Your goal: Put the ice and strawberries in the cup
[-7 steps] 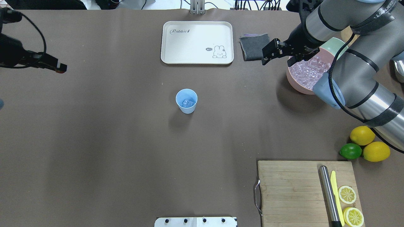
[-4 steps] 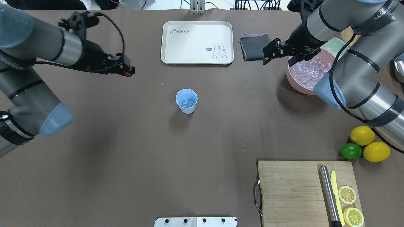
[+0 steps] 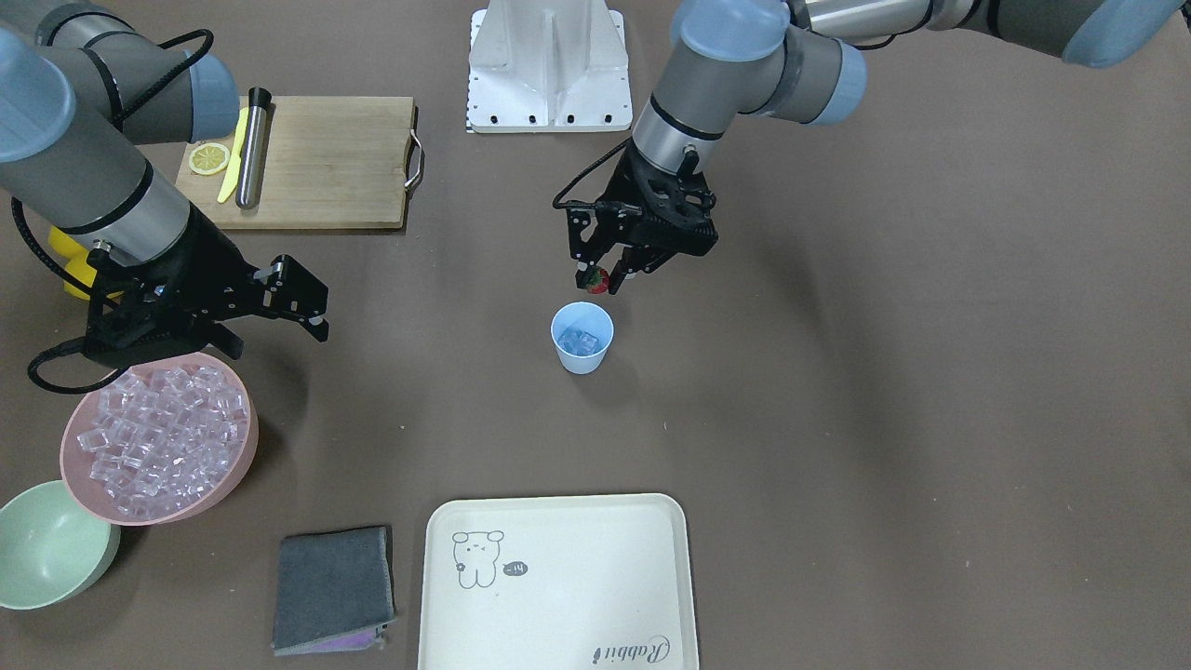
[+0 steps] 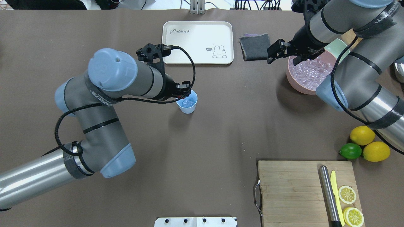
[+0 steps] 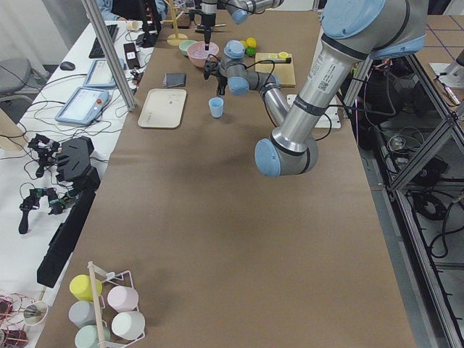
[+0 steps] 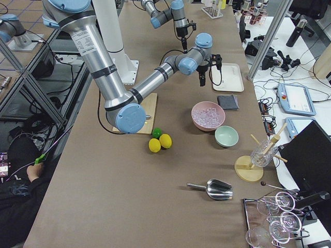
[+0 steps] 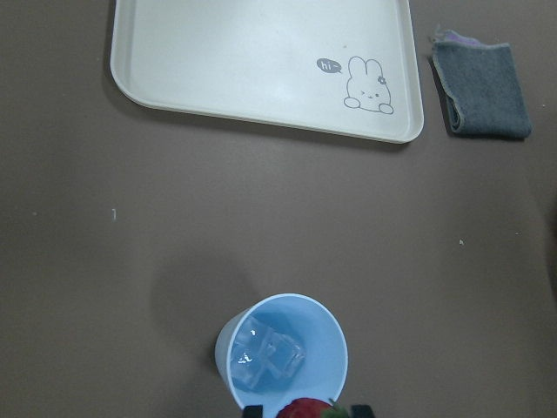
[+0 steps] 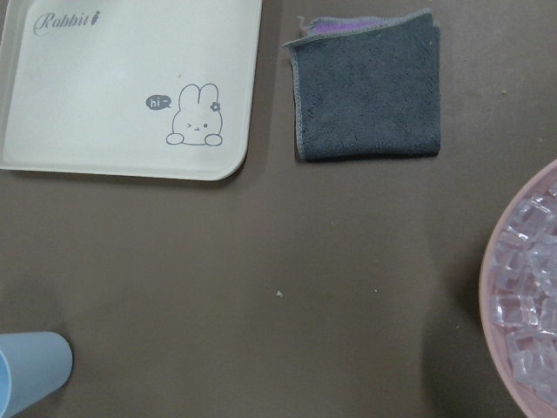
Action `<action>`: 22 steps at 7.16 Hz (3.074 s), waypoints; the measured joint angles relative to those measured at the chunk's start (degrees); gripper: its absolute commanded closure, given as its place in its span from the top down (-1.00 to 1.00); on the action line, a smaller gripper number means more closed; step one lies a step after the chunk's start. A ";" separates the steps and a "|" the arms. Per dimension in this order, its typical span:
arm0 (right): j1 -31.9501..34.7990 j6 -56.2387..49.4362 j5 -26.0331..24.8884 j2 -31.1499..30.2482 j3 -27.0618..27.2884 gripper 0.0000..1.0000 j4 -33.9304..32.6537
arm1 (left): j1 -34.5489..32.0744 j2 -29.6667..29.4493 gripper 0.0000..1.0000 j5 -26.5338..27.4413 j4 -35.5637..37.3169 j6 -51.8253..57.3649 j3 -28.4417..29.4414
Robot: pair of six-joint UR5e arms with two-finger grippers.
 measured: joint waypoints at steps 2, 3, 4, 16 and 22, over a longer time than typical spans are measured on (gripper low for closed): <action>-0.02 0.05 -0.18 -0.07 0.00 1.00 0.01 | 1.11 -1.60 -1.00 2.17 -0.29 -0.30 2.48; -0.05 0.07 -0.18 -0.10 -0.01 1.00 0.01 | 1.14 -1.86 -1.00 2.44 -0.76 -0.11 3.58; -0.06 0.06 -0.14 -0.22 0.00 1.00 0.01 | 1.09 -1.95 -1.00 2.58 -1.48 0.04 4.58; 5.50 -10.16 0.98 -6.91 0.58 1.00 -0.15 | -21.09 18.47 0.96 -3.52 -9.58 24.64 -1.54; 30.66 -43.70 3.43 -26.68 -3.74 1.00 -7.60 | -61.19 29.45 0.96 -23.43 25.66 88.59 3.62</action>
